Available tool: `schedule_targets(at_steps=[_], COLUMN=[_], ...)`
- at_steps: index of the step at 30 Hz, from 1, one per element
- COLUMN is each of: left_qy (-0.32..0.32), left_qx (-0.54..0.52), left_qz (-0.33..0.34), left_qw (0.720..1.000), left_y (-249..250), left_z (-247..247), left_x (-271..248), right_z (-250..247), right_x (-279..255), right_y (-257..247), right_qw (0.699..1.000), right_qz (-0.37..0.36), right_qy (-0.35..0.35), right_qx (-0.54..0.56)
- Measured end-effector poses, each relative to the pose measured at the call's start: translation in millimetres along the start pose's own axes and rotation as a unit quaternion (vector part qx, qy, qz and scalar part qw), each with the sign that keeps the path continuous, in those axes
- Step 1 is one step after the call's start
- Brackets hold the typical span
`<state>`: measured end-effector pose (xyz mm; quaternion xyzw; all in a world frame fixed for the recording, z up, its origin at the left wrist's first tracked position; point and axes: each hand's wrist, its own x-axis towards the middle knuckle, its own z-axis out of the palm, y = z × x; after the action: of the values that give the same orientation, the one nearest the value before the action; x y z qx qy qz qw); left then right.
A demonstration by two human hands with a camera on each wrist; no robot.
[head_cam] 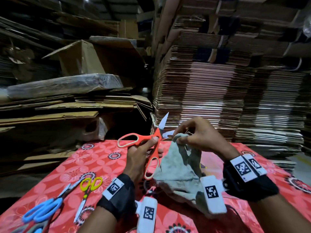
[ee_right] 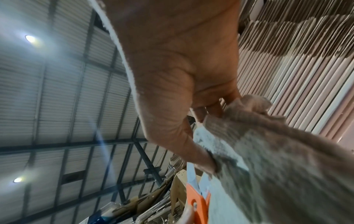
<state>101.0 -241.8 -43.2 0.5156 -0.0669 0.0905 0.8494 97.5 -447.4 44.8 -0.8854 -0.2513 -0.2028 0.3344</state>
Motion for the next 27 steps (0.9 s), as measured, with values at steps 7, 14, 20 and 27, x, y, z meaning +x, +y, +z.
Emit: schedule_targets(at_steps=[7, 14, 20, 27], left_qy=[-0.001, 0.02, 0.04, 0.081], left_qx=[0.029, 0.021, 0.025, 0.019], left_qz=[0.055, 0.091, 0.121, 0.101], left_qw=[0.998, 0.995, 0.992, 0.991], left_y=[10.4, 10.8, 6.1, 8.9], left_z=[-4.5, 0.7, 9.8, 9.2], left_x=[-14.0, -17.4, -26.8, -31.4], right_z=[26.0, 49.1, 68.1, 81.0], right_x=[-0.2, -13.3, -28.9, -28.5], right_y=[-7.1, -7.0, -3.0, -8.7], right_qw=[0.988, 0.956, 0.937, 0.943], right_qz=[-0.07, -0.128, -0.148, -0.176], right_qy=[0.126, 0.263, 0.316, 0.282], right_qx=[0.048, -0.006, -0.005, -0.005])
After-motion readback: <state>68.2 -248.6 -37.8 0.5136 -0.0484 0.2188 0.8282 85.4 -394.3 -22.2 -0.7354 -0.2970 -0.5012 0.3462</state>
